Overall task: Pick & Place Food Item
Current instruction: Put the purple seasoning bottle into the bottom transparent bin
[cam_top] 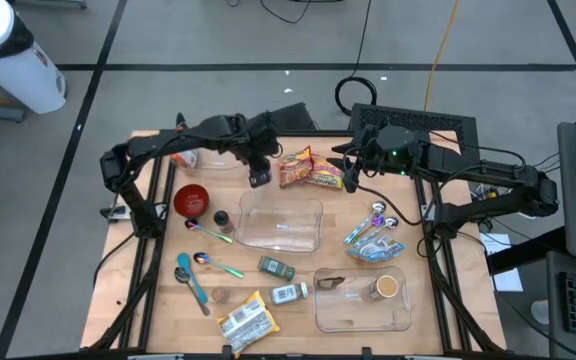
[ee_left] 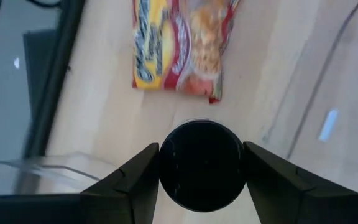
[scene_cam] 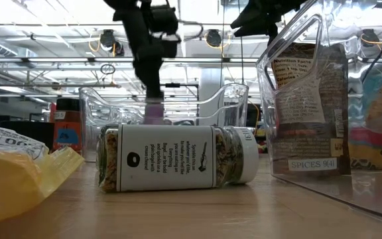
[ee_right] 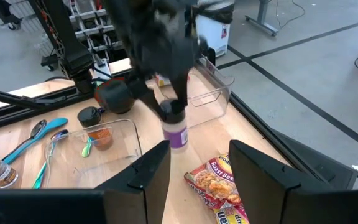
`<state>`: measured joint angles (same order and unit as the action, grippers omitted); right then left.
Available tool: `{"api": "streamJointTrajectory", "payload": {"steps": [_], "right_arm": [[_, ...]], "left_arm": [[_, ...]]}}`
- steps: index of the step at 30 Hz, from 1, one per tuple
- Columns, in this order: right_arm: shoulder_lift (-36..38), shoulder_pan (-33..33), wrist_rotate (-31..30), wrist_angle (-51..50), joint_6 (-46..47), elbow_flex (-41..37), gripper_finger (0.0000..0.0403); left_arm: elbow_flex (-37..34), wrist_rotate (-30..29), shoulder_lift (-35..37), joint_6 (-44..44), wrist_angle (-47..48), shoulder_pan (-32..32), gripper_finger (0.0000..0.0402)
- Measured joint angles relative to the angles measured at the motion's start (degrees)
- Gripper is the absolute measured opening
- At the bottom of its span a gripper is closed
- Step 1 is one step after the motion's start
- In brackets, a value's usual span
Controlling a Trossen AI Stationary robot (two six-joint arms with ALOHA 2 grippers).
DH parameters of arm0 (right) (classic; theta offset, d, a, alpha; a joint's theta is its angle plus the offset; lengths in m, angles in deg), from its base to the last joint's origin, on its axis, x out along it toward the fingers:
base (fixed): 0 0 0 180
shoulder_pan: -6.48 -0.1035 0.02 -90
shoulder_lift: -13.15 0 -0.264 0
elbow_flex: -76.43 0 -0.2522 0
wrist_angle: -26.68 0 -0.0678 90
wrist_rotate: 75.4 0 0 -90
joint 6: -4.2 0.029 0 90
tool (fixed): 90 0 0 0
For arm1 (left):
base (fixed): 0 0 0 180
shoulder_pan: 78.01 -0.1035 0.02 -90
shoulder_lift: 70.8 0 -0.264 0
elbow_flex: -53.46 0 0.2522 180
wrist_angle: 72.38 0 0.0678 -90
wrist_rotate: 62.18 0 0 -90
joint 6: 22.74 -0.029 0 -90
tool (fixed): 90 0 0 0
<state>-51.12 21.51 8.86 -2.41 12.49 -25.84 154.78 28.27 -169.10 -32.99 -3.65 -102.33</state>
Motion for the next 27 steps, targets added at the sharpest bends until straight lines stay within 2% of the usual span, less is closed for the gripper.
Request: {"api": "streamJointTrajectory", "payload": {"steps": [6, 13, 19, 23, 27], "right_arm": [[0.0, 0.0, 0.7, 0.0, 2.7, 0.0, 0.0155], [0.1, 0.0, 9.4, 0.5, 5.0, 0.0, 0.0155], [0.0, 0.0, 14.9, 0.5, 5.8, 0.0, 0.0155], [0.0, 0.0, 15.0, 0.8, 5.8, 0.0, 0.0156], [-1.6, -0.3, 17.6, 4.7, 7.0, 0.0, 0.0180]], "left_arm": [[9.7, 3.0, 0.0, -0.1, 6.4, 0.0, 0.0206], [17.6, 3.0, 0.0, 0.3, 12.7, 2.0, 0.0206], [22.6, 3.1, 0.1, 2.5, 15.2, 5.8, 0.0206], [24.8, 3.1, 0.1, 4.5, 15.4, 8.9, 0.0206], [25.7, 3.2, 0.1, 5.7, 13.6, 11.7, 0.0206]]}}
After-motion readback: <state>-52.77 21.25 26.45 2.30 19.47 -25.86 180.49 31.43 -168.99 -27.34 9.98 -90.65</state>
